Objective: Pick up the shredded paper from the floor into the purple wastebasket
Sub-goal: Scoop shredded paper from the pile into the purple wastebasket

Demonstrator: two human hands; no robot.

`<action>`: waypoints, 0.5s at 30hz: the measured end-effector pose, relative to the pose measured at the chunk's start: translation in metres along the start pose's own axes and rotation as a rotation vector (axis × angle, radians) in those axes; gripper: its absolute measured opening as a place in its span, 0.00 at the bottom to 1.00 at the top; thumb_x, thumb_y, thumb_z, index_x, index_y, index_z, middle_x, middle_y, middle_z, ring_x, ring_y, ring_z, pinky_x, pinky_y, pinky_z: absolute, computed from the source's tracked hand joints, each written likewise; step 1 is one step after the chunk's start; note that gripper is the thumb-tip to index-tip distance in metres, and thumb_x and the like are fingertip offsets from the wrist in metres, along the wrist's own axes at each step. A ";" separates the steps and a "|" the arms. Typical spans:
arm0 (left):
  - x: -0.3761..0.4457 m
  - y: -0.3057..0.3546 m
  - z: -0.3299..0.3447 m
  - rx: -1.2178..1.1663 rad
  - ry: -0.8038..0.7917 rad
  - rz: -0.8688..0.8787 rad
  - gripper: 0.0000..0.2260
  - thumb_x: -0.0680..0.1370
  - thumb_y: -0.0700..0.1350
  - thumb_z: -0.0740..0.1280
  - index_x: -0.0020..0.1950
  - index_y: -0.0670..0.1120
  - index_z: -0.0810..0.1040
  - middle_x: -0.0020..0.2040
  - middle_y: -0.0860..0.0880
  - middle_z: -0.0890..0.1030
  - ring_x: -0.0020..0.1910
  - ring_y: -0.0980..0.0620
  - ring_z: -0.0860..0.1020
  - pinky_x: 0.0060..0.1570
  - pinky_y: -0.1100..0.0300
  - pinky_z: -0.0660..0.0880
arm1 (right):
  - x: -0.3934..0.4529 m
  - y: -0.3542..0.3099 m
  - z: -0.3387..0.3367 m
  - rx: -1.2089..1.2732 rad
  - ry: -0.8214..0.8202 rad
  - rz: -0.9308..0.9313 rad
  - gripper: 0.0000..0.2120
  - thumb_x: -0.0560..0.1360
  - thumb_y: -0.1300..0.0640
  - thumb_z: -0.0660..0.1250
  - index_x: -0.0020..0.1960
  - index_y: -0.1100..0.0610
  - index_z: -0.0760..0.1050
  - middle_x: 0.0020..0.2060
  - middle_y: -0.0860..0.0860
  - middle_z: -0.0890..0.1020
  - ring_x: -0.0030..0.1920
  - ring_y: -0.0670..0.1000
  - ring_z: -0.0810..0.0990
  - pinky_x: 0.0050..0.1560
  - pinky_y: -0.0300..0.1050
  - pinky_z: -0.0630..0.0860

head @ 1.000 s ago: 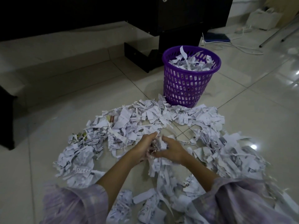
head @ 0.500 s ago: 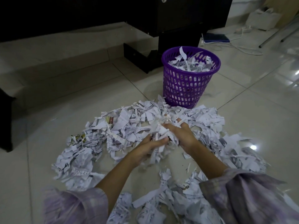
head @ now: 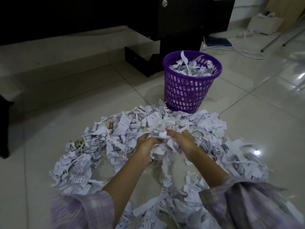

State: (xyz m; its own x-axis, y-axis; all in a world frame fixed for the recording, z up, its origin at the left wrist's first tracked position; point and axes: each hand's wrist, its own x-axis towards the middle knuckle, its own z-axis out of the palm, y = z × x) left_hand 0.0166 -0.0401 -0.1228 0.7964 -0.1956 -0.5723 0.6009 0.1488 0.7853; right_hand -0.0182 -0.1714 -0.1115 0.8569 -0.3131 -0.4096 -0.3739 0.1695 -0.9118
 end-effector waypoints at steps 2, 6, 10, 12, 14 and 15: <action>0.003 0.006 0.000 -0.069 0.031 0.037 0.19 0.67 0.25 0.67 0.55 0.37 0.79 0.46 0.38 0.83 0.42 0.41 0.82 0.43 0.51 0.80 | 0.000 0.003 0.000 -0.011 -0.047 0.064 0.18 0.73 0.49 0.70 0.60 0.54 0.77 0.52 0.50 0.83 0.46 0.46 0.81 0.41 0.41 0.76; 0.002 0.006 0.007 -0.162 0.045 0.061 0.22 0.69 0.25 0.67 0.60 0.40 0.76 0.52 0.37 0.80 0.43 0.40 0.80 0.48 0.47 0.78 | -0.006 0.012 0.001 0.122 -0.196 0.231 0.19 0.77 0.43 0.63 0.59 0.55 0.77 0.53 0.54 0.82 0.50 0.56 0.82 0.54 0.57 0.78; 0.008 -0.004 0.012 -0.172 0.089 0.075 0.21 0.69 0.27 0.67 0.52 0.50 0.73 0.56 0.38 0.79 0.52 0.37 0.80 0.54 0.41 0.77 | -0.004 0.016 -0.002 0.343 -0.333 0.282 0.18 0.78 0.47 0.63 0.65 0.54 0.76 0.62 0.58 0.79 0.60 0.62 0.79 0.57 0.71 0.73; 0.009 -0.007 0.013 -0.032 0.108 0.122 0.18 0.71 0.29 0.66 0.50 0.51 0.74 0.54 0.40 0.80 0.50 0.40 0.80 0.54 0.43 0.78 | -0.002 0.013 -0.002 0.431 -0.330 0.286 0.17 0.77 0.47 0.64 0.62 0.54 0.78 0.61 0.59 0.80 0.58 0.61 0.80 0.57 0.69 0.73; 0.009 -0.009 0.015 0.131 0.137 0.176 0.14 0.73 0.31 0.64 0.52 0.48 0.76 0.52 0.43 0.82 0.48 0.43 0.81 0.52 0.47 0.79 | 0.000 0.010 0.002 0.398 -0.308 0.276 0.16 0.76 0.47 0.65 0.59 0.55 0.79 0.54 0.57 0.83 0.52 0.59 0.82 0.53 0.63 0.78; 0.010 -0.010 0.016 0.214 0.155 0.192 0.12 0.74 0.33 0.63 0.53 0.46 0.78 0.51 0.43 0.82 0.48 0.43 0.81 0.52 0.46 0.79 | 0.001 0.008 0.004 0.361 -0.302 0.257 0.15 0.76 0.46 0.65 0.55 0.55 0.80 0.48 0.55 0.85 0.48 0.58 0.82 0.50 0.57 0.80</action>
State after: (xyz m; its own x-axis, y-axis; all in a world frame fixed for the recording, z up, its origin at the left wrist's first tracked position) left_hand 0.0176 -0.0591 -0.1328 0.9047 -0.0315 -0.4249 0.4236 -0.0417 0.9049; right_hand -0.0191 -0.1669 -0.1185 0.8374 0.0547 -0.5438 -0.4852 0.5324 -0.6936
